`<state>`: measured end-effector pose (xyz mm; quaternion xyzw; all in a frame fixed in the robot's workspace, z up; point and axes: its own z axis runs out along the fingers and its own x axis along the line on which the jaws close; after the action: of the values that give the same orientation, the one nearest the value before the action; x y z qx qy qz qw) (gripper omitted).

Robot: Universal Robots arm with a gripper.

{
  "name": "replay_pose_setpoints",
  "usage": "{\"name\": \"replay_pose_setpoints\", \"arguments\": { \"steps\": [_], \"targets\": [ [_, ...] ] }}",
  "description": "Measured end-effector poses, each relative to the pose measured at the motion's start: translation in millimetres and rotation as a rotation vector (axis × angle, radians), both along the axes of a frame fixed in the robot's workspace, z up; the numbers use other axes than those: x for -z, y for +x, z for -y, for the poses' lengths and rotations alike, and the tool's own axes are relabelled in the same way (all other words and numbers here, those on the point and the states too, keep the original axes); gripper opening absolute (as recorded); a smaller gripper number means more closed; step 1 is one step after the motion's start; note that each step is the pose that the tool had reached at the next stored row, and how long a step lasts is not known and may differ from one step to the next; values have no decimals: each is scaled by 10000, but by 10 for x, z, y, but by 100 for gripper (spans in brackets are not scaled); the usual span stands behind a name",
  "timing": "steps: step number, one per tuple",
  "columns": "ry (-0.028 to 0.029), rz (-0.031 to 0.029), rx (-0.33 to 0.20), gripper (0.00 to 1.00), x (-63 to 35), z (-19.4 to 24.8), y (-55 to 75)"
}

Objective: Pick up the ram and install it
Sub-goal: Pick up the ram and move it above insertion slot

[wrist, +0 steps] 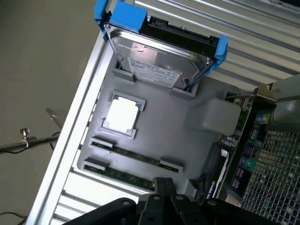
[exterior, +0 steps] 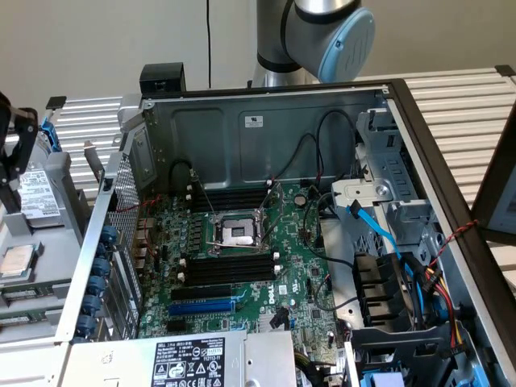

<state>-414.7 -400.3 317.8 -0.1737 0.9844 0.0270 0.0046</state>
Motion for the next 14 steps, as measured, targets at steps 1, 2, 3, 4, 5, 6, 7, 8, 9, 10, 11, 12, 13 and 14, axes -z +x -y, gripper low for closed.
{"name": "replay_pose_setpoints", "arguments": {
  "steps": [1, 2, 3, 4, 5, 6, 7, 8, 9, 10, 11, 12, 13, 14],
  "targets": [
    [1, 0, -184, 11, 2, 0, 0],
    [0, 1, -365, 17, 4, 0, 0],
    [1, 1, -550, 17, 6, 0, 0],
    [1, 2, -719, 24, 10, 0, 0],
    [2, 2, -915, 24, 17, 0, 0],
    [2, 2, -1078, 24, 24, 0, 0],
    [1, 1, -1275, 24, 33, 0, 0],
    [1, 1, -1454, 24, 42, 0, 0],
    [1, 2, -1635, 24, 51, 0, 0],
    [1, 0, -1814, 24, 59, 0, 0],
    [1, 1, -1994, 24, 68, 0, 0],
    [1, 1, -2174, 24, 77, 0, 0],
    [1, 1, -2353, 24, 84, 0, 0],
    [1, -3, -2532, 26, 87, 0, 0]
  ]
}}
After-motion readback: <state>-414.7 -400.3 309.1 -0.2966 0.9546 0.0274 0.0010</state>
